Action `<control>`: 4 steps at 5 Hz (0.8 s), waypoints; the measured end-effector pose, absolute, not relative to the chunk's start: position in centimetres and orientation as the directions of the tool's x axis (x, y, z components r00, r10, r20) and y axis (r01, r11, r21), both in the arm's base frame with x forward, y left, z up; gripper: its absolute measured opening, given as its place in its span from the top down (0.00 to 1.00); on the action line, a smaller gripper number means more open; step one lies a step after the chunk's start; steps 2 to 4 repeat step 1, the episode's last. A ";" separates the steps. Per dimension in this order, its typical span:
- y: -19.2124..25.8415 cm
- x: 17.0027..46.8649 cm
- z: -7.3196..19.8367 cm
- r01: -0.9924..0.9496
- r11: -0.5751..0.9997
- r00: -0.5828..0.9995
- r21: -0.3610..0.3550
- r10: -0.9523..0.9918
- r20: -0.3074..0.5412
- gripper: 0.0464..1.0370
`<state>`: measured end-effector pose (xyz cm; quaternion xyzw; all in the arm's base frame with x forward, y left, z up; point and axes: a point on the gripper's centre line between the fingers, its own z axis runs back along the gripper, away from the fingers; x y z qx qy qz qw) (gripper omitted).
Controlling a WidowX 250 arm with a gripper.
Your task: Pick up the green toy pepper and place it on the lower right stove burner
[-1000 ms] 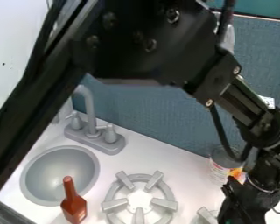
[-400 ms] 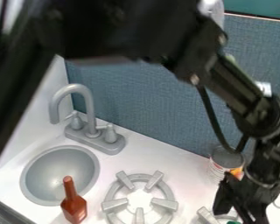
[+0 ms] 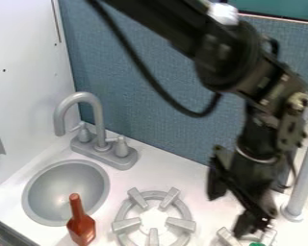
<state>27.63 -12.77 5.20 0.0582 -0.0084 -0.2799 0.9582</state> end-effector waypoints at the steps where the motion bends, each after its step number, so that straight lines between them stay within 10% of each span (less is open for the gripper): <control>1: -8.9 25.1 5.5 0.417 0.904 0.909 0.098 -0.411 -0.076 0.04; 4: -8.9 25.1 5.5 0.417 0.904 0.909 0.098 -0.411 -0.076 0.04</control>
